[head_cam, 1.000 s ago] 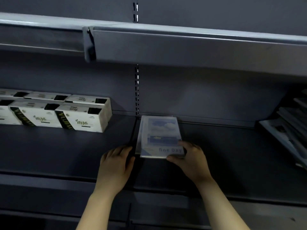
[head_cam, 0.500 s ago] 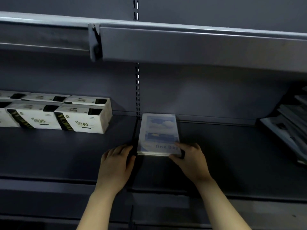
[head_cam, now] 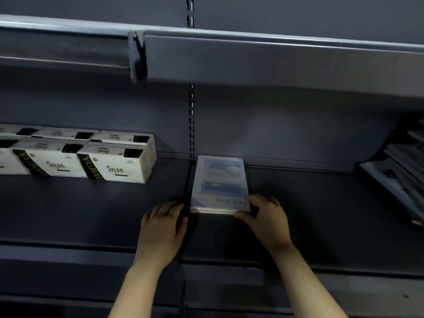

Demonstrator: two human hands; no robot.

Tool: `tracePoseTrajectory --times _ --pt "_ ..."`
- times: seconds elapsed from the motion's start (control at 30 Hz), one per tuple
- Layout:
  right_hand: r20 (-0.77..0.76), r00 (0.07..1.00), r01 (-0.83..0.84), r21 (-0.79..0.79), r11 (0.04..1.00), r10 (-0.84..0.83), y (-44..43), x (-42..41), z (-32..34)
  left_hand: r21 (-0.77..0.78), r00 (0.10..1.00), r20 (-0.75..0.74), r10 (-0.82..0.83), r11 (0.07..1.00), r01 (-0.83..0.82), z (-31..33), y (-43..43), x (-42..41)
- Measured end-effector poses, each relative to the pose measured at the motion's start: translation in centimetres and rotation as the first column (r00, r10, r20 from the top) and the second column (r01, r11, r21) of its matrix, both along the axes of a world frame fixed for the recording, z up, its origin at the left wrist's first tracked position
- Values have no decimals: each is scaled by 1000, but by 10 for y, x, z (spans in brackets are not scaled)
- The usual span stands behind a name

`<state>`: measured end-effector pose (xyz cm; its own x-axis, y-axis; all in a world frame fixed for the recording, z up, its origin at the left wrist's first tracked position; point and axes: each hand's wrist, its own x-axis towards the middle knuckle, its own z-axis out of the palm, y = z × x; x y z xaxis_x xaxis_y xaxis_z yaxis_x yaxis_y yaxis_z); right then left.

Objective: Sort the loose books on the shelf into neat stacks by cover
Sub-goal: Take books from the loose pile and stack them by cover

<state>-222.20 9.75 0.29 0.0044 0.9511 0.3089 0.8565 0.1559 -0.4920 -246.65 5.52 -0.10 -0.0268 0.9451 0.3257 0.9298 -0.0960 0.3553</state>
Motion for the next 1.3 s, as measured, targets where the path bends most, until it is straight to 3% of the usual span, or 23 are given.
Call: tracePoseTrajectory --times 0.7,0.83,0.97,1.1,1.3 --pt "-27 999 -28 -2 1000 28 -4 2 2 -20 1000 -4 15 1000 -16 0 -1 1" --pt "-9 997 -80 -22 997 80 -5 3 8 -32 999 31 22 999 -21 7 -2 6" --pt "-101 982 -163 -18 986 161 -6 13 26 -15 999 28 -24 1000 24 19 1 21" --pt "-89 994 -65 54 996 70 -7 41 53 19 997 7 -76 997 76 31 9 50" --pt "-186 982 32 155 987 -3 -12 104 98 73 977 -61 -203 976 207 42 23 111"
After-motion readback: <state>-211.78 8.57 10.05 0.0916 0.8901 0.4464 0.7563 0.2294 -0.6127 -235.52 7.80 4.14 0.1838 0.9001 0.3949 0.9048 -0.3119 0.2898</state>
